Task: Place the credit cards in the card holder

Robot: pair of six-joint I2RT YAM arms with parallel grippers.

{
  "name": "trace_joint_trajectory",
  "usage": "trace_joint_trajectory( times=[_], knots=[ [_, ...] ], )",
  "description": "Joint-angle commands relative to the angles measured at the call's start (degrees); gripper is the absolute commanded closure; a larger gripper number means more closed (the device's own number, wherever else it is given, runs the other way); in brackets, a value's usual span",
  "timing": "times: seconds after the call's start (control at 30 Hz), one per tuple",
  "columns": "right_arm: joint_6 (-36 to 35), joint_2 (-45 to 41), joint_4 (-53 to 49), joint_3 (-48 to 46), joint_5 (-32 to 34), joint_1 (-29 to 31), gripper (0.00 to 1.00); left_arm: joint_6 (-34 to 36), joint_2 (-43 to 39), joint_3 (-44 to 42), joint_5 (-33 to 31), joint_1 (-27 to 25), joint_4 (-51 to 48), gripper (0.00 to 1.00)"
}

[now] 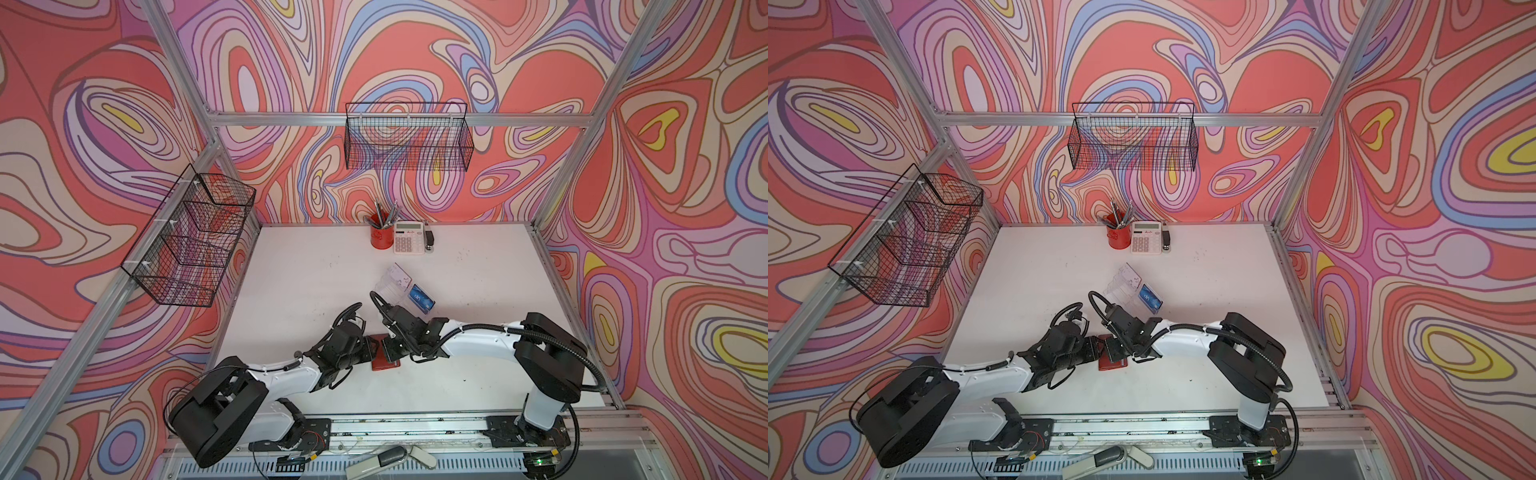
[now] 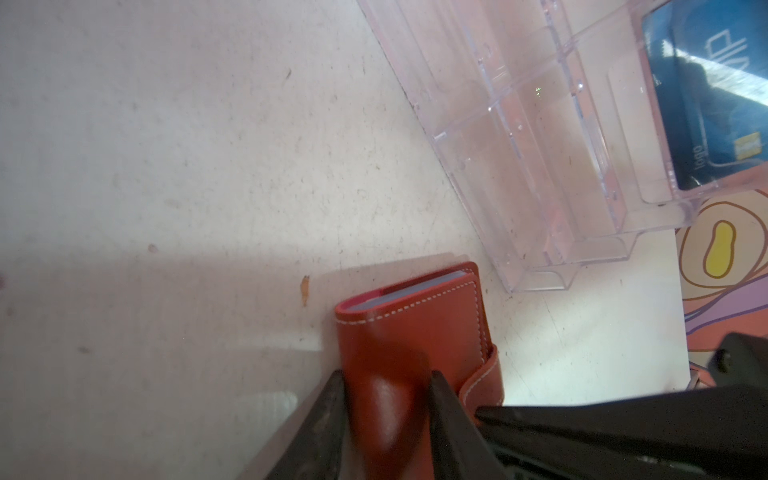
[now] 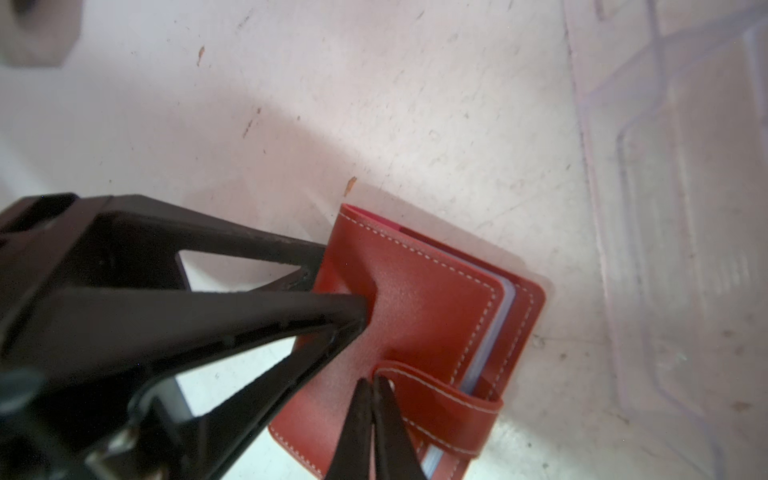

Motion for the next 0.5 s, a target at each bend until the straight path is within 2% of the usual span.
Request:
trace_joint_trajectory(
  times=[0.0,0.47],
  knots=[
    [0.34,1.43,1.08,-0.53,-0.72,-0.14,1.00,-0.60,2.10,-1.95,-0.61,-0.13,-6.91,0.63],
    [1.40,1.89,2.37,-3.36,-0.39,-0.10,1.00,-0.69,2.10,-1.92,-0.64,-0.13,-6.77,0.64]
  ],
)
